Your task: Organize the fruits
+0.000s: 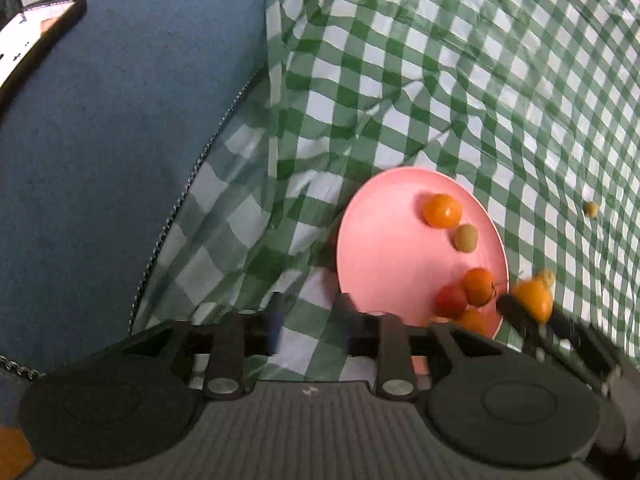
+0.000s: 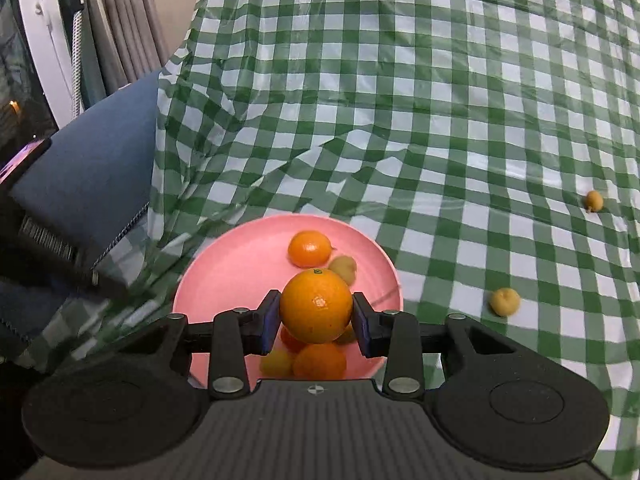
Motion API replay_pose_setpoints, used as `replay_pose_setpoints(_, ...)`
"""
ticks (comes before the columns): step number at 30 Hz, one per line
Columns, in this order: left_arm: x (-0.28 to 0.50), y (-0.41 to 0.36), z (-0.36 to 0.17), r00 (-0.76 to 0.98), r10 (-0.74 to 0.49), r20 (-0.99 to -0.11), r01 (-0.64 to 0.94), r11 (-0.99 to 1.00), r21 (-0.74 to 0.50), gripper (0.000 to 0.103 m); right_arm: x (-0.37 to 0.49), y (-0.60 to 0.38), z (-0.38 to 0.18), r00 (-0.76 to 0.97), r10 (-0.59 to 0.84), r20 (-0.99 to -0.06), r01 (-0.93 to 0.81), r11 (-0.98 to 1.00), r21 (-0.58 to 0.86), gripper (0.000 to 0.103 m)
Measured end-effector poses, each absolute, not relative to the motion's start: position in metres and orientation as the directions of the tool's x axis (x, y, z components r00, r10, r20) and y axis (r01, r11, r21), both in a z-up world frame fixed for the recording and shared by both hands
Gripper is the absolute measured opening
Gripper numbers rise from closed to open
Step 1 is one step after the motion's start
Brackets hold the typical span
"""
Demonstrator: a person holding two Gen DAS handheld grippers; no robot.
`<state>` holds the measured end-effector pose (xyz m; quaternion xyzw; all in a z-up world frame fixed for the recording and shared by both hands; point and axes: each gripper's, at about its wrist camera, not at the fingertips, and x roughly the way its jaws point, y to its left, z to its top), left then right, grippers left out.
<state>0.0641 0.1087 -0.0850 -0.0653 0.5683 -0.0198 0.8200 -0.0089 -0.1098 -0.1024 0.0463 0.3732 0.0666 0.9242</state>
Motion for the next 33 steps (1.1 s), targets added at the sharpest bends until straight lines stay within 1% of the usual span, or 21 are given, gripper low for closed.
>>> replay_pose_setpoints(1, 0.062, 0.108, -0.086, 0.361, -0.105, -0.927, -0.036, 0.991, -0.126, 0.065, -0.007, -0.111, -0.102, 0.716, 0.159, -0.68, -0.093, 0.987, 0.133, 0.039)
replay_pose_setpoints(2, 0.06, 0.106, -0.085, 0.371, -0.094, -0.924, -0.032, 0.993, -0.114, 0.081, -0.005, -0.112, -0.102, 0.719, 0.159, -0.677, -0.096, 0.987, 0.13, 0.039)
replay_pose_setpoints(3, 0.058, 0.104, -0.085, 0.385, -0.087, -0.919, -0.028, 0.994, -0.106, 0.086, -0.006, -0.114, -0.1, 0.723, 0.158, -0.673, -0.098, 0.987, 0.127, 0.039)
replay_pose_setpoints(4, 0.056, 0.102, -0.084, 0.4, -0.084, -0.913, -0.022, 0.995, -0.101, 0.087, -0.006, -0.115, -0.099, 0.726, 0.159, -0.669, -0.1, 0.987, 0.125, 0.039)
replay_pose_setpoints(6, 0.055, 0.097, -0.084, 0.411, -0.084, -0.908, 0.0, 0.996, -0.092, 0.088, -0.007, -0.118, -0.098, 0.73, 0.158, -0.665, -0.105, 0.987, 0.119, 0.039)
replay_pose_setpoints(10, 0.057, 0.09, -0.087, 0.399, -0.102, -0.911, 0.005, 0.994, -0.109, 0.096, -0.01, -0.123, -0.099, 0.732, 0.159, -0.662, -0.102, 0.987, 0.125, 0.039)
replay_pose_setpoints(14, 0.057, 0.084, -0.088, 0.407, -0.101, -0.908, 0.019, 0.995, -0.102, 0.096, -0.015, -0.127, -0.098, 0.748, 0.15, -0.647, -0.096, 0.988, 0.118, 0.039)
replay_pose_setpoints(22, 0.058, 0.073, -0.091, 0.422, -0.081, -0.903, 0.061, 0.996, -0.061, 0.096, -0.028, -0.16, -0.09, 0.771, 0.107, -0.628, -0.029, 0.991, 0.133, 0.039)
replay_pose_setpoints(28, 0.056, 0.062, -0.092, 0.432, -0.074, -0.899, 0.094, 0.995, -0.037, 0.097, -0.039, -0.183, -0.089, 0.786, 0.061, -0.616, 0.014, 0.993, 0.115, 0.039)
replay_pose_setpoints(33, 0.056, 0.045, -0.091, 0.442, -0.085, -0.893, 0.148, 0.989, -0.022, 0.097, -0.038, -0.195, -0.095, 0.781, 0.046, -0.623, 0.041, 0.991, 0.125, 0.039)
